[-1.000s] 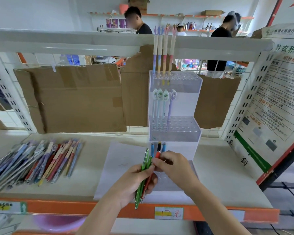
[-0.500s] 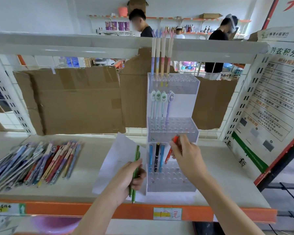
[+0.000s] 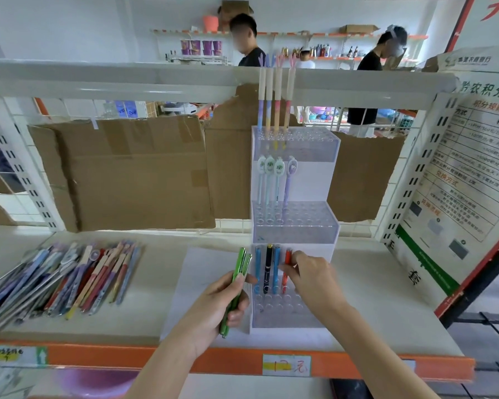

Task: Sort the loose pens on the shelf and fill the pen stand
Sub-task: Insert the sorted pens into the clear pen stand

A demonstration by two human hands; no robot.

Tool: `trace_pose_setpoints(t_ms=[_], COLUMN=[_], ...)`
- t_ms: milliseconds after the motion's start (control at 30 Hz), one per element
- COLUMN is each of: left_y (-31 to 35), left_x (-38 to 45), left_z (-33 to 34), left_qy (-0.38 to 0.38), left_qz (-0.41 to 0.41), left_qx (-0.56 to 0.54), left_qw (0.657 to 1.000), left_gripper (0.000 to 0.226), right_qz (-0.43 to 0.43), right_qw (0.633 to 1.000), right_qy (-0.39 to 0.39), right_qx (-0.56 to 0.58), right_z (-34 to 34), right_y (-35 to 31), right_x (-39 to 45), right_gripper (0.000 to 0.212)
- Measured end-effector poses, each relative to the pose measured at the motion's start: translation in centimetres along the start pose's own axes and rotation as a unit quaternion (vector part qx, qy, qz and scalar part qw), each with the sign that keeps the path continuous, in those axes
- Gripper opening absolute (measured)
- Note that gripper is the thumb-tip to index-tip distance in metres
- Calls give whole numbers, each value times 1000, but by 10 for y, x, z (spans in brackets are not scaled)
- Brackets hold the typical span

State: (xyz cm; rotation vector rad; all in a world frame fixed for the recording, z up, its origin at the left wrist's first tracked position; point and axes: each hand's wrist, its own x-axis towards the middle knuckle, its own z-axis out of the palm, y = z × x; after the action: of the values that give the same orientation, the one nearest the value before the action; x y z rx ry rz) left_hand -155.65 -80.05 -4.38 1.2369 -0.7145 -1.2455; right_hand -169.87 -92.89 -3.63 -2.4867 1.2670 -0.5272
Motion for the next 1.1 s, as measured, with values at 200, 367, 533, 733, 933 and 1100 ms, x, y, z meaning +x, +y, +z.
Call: trace_pose_setpoints(t_ms=[200, 367, 533, 733, 933, 1100], left_y=[-3, -5, -5, -5, -9, -4], left_x=[0, 1, 1, 3, 6, -2], left_z=[3, 16, 20, 13, 7, 4], left_qy=[-15, -52, -38, 7, 16, -13], left_qz=[-10, 15, -7, 15, -8, -16], left_qx=[-3, 34, 5, 40, 26, 64], left_qw=[1000, 998, 999, 999, 1000, 998], left_gripper=[19, 21, 28, 29, 28, 26], right_qz=[18, 31, 45, 26, 31, 32], right_qw=[998, 934, 940, 949, 978, 992], right_qy=[-16, -110, -6, 137, 74, 25], right_qx=[51, 339, 337, 283, 194, 123], right_z=[-7, -16, -26, -49, -29, -14], right_y=[-3, -26, -17, 2, 6, 7], right_x=[-11, -27, -24, -12, -4, -4], right_gripper=[28, 28, 23, 15, 21, 24])
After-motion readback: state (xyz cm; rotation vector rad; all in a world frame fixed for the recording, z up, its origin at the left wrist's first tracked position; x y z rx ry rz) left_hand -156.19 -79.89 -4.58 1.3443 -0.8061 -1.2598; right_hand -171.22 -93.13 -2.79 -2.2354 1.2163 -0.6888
